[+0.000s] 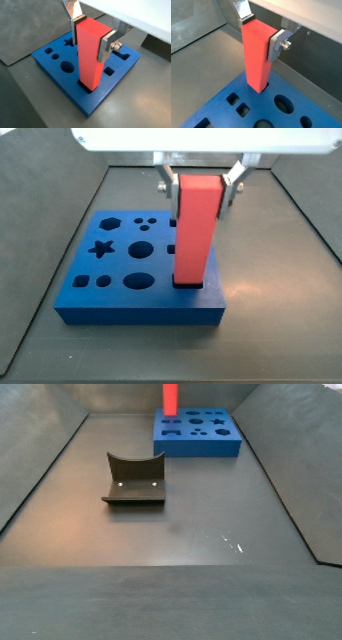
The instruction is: Insert the rectangle object.
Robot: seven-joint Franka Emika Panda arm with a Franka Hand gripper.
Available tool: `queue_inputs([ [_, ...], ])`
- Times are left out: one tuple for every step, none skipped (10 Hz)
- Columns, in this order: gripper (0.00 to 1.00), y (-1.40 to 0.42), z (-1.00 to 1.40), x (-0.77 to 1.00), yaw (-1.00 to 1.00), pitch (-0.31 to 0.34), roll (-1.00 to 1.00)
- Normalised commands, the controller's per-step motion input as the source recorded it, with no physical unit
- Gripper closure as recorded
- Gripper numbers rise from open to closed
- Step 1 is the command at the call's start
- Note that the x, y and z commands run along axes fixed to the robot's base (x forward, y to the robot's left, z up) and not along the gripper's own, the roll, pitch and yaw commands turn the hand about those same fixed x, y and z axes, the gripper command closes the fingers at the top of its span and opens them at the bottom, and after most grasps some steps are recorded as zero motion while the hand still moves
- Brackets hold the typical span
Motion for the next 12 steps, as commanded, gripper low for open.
queue_inputs([
  [1.0,0.0,-0.17,0.0,0.0,0.0,-0.02],
  [1.0,0.0,-0.28,-0.1,0.0,-0.07,-0.13],
  [1.0,0.0,-0.28,-0.17,0.12,-0.084,-0.22],
  [1.0,-0.04,-0.2,-0.03,0.13,-0.093,-0.25],
  [1.0,0.0,-0.32,0.0,0.05,-0.087,-0.23],
  [1.0,0.0,-0.44,0.0,0.0,-0.069,-0.25],
  [1.0,0.0,-0.43,0.0,0.0,-0.034,-0.26],
  [1.0,0.0,-0.29,0.0,0.02,-0.044,-0.32],
  [1.0,0.0,-0.25,0.0,0.02,-0.043,-0.3],
  [1.0,0.0,-0.13,-0.04,0.07,-0.059,-0.29],
  [1.0,0.0,-0.14,-0.05,0.08,-0.053,-0.24],
  [1.0,0.0,-0.11,-0.13,0.07,-0.063,-0.22],
])
